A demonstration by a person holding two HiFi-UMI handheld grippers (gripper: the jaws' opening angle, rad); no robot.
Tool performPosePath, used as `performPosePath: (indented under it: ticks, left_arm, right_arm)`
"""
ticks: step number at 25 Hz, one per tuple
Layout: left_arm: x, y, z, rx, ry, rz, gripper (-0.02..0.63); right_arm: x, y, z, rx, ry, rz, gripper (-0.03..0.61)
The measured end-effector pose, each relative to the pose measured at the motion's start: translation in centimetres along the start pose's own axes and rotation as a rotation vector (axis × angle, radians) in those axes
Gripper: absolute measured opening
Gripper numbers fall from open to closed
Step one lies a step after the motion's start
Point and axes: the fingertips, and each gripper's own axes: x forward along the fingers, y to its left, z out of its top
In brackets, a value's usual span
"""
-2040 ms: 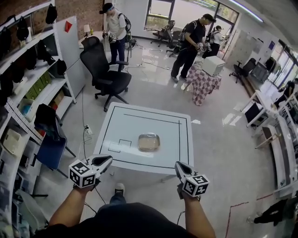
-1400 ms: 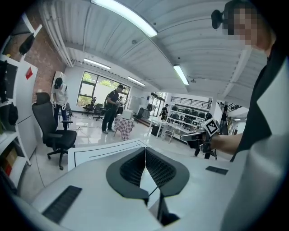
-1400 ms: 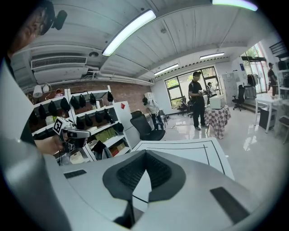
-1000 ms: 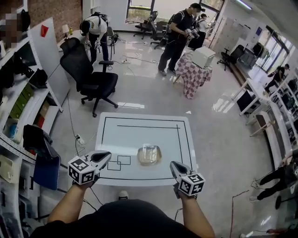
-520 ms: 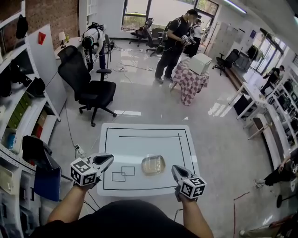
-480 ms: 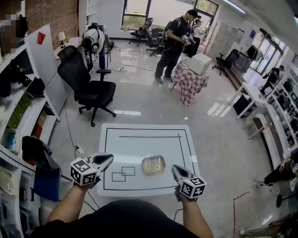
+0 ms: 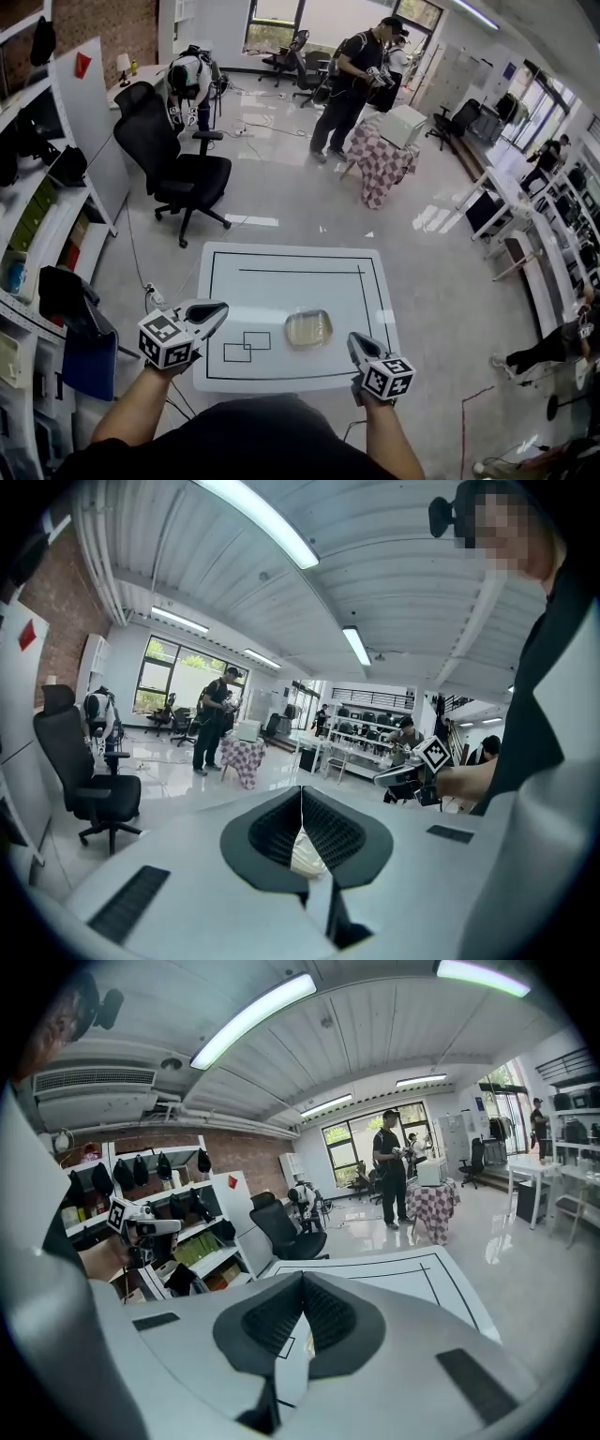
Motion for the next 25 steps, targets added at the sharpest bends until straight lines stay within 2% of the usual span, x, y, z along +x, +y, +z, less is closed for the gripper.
performPosePath:
  ticks: [7,16,25]
  left_arm:
    - [0.9,0.6,-1.2,-0.018,0.031,0.010,0.021]
    - [2.4,3.3,-1.4,-0.048,0.052,0.076,0.021]
    - [6.5,3.8,-1.7,-0.057,0.084,0.050,0.021]
  right_arm:
    - [0.6,-1.9,-0.9,0.024,0.021,-0.013,0.015]
    - [2.5,-6.3,-0.9,0.031,0.055,-0.018,0.014]
    - [5.0,-8.5,-1.8,0.054,0.100,0.007,0.015]
